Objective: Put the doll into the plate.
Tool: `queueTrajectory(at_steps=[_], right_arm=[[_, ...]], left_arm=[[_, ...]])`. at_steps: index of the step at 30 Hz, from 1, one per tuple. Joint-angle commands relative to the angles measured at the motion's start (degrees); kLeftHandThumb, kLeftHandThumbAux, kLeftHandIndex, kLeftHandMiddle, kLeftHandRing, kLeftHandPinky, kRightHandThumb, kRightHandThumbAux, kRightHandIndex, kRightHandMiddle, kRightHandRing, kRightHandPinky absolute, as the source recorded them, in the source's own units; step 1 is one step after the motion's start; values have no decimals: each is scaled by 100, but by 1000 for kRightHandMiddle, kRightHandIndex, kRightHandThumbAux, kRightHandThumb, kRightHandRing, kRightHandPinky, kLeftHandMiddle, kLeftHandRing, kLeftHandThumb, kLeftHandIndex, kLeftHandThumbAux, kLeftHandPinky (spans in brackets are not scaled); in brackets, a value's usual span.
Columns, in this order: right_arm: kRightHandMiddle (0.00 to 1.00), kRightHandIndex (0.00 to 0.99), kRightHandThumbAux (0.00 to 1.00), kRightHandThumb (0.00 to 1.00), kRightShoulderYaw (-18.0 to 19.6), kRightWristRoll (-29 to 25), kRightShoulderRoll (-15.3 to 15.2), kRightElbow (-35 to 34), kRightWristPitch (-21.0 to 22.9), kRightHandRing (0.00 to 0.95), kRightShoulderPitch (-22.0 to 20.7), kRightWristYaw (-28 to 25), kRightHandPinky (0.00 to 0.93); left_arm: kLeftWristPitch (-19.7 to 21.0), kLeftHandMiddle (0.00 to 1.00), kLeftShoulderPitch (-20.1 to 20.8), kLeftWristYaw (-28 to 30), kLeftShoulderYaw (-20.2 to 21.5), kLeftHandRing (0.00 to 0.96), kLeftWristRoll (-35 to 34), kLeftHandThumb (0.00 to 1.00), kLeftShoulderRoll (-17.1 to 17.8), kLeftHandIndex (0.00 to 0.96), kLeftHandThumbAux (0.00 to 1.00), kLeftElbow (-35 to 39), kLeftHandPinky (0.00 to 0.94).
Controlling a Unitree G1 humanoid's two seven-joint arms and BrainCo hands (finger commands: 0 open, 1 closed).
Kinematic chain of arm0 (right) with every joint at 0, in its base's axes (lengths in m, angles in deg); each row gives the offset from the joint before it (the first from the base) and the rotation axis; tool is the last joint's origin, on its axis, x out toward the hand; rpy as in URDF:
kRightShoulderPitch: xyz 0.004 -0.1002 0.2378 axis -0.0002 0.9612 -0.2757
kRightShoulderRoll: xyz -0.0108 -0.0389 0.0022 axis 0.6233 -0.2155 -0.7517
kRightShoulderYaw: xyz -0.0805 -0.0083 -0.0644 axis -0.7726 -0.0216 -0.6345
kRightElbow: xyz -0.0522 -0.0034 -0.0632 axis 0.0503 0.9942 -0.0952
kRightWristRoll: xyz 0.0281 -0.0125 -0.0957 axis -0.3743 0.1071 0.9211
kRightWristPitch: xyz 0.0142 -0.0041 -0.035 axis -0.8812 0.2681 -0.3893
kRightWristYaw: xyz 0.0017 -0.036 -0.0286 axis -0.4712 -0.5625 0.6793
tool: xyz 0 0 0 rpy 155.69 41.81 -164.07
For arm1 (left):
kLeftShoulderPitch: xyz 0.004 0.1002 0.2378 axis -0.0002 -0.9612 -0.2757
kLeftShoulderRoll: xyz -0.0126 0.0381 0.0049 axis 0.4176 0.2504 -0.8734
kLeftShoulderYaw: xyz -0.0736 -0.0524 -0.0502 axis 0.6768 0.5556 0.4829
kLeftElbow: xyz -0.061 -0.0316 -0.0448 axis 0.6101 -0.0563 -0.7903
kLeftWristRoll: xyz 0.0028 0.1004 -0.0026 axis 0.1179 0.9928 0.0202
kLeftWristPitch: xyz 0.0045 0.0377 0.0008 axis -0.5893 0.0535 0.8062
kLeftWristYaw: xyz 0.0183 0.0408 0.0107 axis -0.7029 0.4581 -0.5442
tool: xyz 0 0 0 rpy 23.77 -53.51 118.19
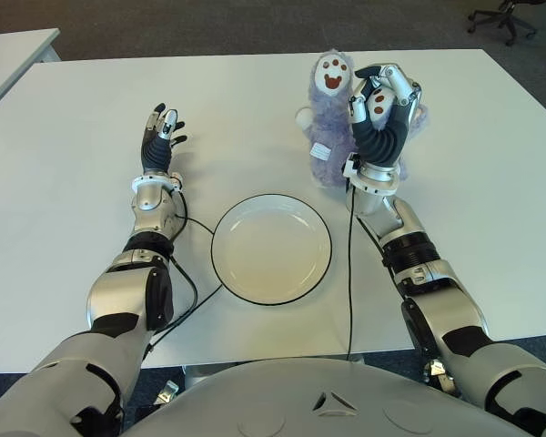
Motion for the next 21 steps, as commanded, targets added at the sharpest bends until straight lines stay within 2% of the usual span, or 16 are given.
queueTrajectory(at_steps=[1, 10, 18, 21], right_arm=[[850, 439, 715, 706, 48, 180, -8, -15, 190, 865, -162, 172, 852], [851, 439, 714, 710, 35, 280, 9, -131, 565, 864, -237, 123, 872], [854, 439, 714, 708, 36, 400, -78, -97, 752, 867, -482, 254, 863], [842, 439, 715, 705, 58, 319, -126, -159, 830, 857, -504, 55, 843]], left_arm=[[227, 163, -491, -73, -43, 204, 27, 0, -265, 42, 361, -413, 250], [218, 164, -489, -119, -35, 204, 15, 0, -318, 38, 361, -426, 277], [225, 171, -475, -96, -9, 202, -14, 0, -342, 40, 356, -448, 247], [222, 167, -470, -114, -12, 196, -7, 0, -348, 40, 351, -458, 237]])
